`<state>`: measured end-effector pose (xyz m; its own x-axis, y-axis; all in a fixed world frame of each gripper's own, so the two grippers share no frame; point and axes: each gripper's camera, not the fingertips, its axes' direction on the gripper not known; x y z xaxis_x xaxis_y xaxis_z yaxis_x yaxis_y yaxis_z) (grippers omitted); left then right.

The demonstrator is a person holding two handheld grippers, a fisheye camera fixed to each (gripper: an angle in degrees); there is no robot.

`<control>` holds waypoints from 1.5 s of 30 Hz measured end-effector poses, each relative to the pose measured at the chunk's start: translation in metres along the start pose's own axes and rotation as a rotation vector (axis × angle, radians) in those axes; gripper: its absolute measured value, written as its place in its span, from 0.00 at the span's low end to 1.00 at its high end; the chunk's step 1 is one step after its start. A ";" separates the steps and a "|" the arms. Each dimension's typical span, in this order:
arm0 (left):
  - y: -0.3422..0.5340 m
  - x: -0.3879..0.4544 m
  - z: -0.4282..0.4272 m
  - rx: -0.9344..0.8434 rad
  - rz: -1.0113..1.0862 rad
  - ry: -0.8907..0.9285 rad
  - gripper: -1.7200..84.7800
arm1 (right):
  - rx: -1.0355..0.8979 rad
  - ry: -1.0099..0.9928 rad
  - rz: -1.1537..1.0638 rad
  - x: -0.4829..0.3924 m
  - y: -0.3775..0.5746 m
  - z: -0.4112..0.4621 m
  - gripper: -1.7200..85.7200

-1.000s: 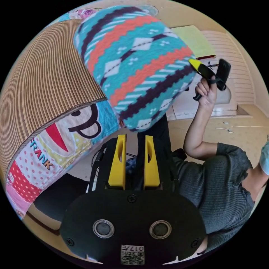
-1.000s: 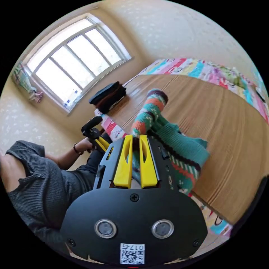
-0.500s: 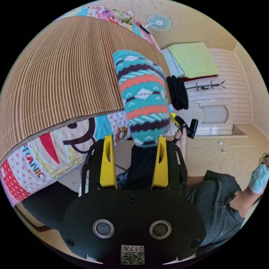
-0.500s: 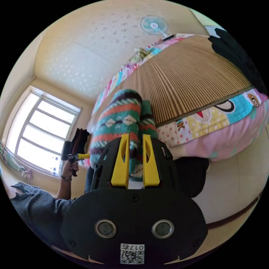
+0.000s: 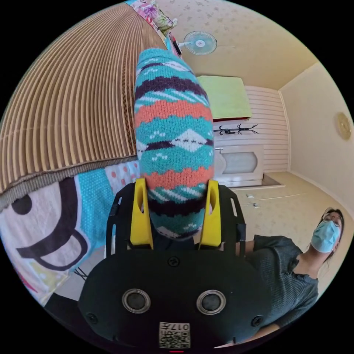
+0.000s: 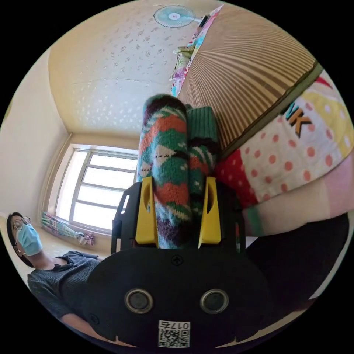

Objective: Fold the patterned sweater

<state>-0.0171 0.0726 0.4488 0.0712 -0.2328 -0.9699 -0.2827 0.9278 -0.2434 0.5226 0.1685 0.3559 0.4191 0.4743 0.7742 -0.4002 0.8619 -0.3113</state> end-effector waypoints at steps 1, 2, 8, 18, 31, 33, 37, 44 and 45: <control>0.001 0.001 -0.008 -0.002 0.000 -0.013 0.27 | -0.014 0.014 0.000 -0.004 -0.001 0.006 0.23; 0.003 0.000 -0.025 0.001 -0.005 -0.037 0.27 | -0.052 0.047 -0.004 -0.014 -0.004 0.020 0.23; 0.025 -0.017 -0.146 0.067 -0.035 -0.187 0.25 | -0.283 0.162 -0.109 -0.069 -0.045 0.146 0.22; 0.119 0.037 -0.363 0.609 -0.172 -0.799 0.18 | -0.379 0.076 -0.077 -0.133 -0.058 0.417 0.23; 0.114 -0.010 -0.196 -0.517 -0.585 -1.228 0.08 | -0.716 -0.028 -0.245 -0.158 -0.024 0.466 0.20; 0.106 -0.007 -0.171 -0.613 -0.488 -1.360 0.04 | -0.671 -0.078 -0.221 -0.132 -0.015 0.379 0.12; 0.086 0.017 -0.160 -0.580 -0.374 -1.197 0.02 | -0.556 0.007 -0.188 -0.094 -0.006 0.229 0.05; 0.026 0.066 -0.143 -0.362 -0.104 -0.416 0.01 | 0.067 0.419 0.211 -0.024 0.028 -0.077 0.03; 0.018 0.076 -0.138 -0.335 -0.049 -0.319 0.01 | 0.191 0.453 0.269 -0.022 0.037 -0.117 0.03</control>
<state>-0.1488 0.0314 0.3702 0.3681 -0.1245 -0.9214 -0.5611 0.7605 -0.3269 0.5940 0.2112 0.2622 0.5731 0.7391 0.3541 -0.6644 0.6719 -0.3271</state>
